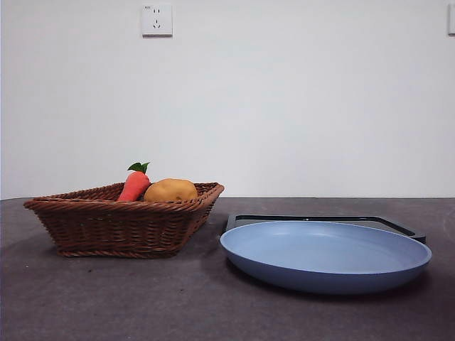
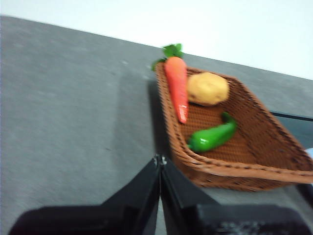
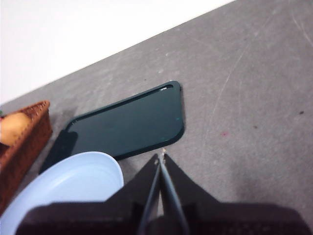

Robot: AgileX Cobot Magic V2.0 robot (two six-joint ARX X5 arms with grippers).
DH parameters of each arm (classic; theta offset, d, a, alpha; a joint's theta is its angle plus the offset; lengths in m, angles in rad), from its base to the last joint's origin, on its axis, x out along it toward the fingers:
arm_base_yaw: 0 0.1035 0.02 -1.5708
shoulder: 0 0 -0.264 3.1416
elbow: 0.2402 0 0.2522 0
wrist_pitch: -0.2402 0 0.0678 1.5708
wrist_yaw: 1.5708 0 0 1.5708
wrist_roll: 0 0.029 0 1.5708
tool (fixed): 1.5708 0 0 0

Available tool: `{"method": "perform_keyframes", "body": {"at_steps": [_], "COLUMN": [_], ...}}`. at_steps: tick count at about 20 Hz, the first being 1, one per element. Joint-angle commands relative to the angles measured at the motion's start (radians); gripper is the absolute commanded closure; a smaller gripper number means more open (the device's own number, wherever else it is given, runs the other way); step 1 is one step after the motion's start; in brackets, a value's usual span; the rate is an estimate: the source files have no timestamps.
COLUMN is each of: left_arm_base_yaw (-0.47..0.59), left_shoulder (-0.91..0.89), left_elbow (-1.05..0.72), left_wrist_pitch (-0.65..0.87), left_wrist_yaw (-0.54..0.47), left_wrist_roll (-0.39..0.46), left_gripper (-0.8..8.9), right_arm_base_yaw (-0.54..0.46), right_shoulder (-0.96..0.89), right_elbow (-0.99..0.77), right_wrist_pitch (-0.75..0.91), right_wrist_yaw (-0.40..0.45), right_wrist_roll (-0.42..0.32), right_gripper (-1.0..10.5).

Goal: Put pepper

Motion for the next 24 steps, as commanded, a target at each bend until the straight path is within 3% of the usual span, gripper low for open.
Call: {"method": "perform_keyframes", "body": {"at_steps": [1, 8, 14, 18, 24], "left_arm_base_yaw": [0.004, 0.004, 0.004, 0.003, 0.0], "left_shoulder": [-0.002, 0.114, 0.356, 0.504, 0.666], "left_elbow": [0.056, 0.227, 0.425, 0.566, 0.734], "left_wrist_pitch": [-0.013, -0.04, -0.101, -0.215, -0.413], "left_wrist_yaw": [0.02, 0.088, 0.24, 0.326, 0.418], "left_wrist_roll": [-0.077, -0.099, 0.005, 0.131, 0.308], "left_gripper": [8.07, 8.07, 8.07, 8.07, 8.07], "right_arm_base_yaw": [0.003, 0.009, 0.029, 0.047, 0.069], "right_shoulder": [0.011, 0.157, 0.393, 0.559, 0.787], "right_elbow": [0.05, 0.222, 0.457, 0.639, 0.892], "right_wrist_pitch": [0.015, 0.006, -0.118, -0.276, -0.59], "right_wrist_yaw": [-0.003, -0.03, -0.126, -0.209, -0.288], "right_wrist_roll": [0.059, 0.057, -0.01, -0.112, -0.359], "right_gripper": [9.4, 9.4, 9.4, 9.4, 9.4]}}
